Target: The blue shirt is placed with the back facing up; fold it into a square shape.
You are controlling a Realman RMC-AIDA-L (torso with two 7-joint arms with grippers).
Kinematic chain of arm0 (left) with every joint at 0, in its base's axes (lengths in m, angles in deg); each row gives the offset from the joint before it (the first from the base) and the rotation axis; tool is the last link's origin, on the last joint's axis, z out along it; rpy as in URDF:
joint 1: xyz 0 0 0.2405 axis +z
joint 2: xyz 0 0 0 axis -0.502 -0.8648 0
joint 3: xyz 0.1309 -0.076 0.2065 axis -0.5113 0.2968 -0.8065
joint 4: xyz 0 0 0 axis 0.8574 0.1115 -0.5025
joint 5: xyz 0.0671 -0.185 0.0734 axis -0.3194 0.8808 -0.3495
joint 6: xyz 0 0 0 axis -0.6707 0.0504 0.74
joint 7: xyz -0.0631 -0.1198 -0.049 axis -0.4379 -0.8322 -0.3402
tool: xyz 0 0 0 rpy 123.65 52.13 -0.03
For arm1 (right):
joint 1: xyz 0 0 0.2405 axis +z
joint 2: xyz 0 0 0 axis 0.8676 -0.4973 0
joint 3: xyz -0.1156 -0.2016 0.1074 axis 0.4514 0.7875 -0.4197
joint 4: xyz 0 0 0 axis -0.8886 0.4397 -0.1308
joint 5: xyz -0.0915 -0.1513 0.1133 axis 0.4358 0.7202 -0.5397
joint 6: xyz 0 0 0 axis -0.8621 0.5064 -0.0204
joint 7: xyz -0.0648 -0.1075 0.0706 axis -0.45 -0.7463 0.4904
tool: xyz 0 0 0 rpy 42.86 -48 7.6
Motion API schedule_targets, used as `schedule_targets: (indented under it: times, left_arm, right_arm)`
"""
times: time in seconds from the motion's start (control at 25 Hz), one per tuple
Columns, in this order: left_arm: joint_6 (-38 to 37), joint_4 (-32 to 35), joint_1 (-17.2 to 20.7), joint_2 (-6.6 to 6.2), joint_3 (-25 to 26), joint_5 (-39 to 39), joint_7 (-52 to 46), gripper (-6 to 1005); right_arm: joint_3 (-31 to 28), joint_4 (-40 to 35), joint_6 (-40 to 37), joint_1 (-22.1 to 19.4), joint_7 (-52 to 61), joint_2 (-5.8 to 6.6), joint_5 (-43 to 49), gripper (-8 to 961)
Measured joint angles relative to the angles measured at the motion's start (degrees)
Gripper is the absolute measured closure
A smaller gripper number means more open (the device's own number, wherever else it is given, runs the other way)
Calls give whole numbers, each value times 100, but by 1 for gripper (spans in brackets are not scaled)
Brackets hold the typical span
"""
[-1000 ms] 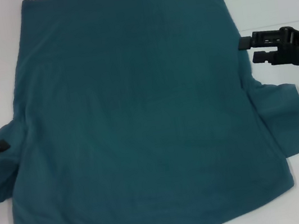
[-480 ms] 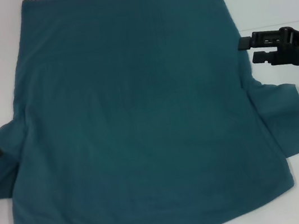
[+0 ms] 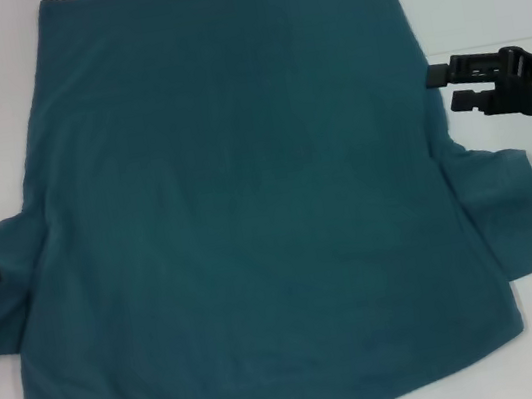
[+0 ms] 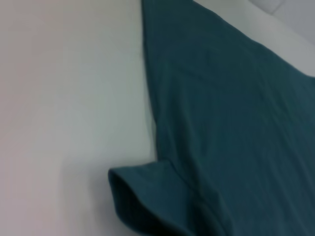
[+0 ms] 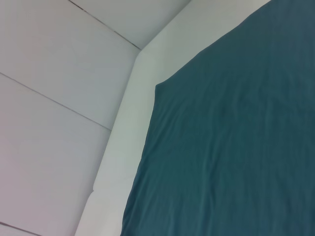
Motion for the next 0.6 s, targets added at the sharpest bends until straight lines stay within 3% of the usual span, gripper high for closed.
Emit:
schedule_targets:
  times: [0.6]
  left_arm:
    - [272, 836, -434, -35, -227, -1345, -307, 991]
  right_arm:
    - [-1, -44, 8, 0, 0, 4, 4, 196]
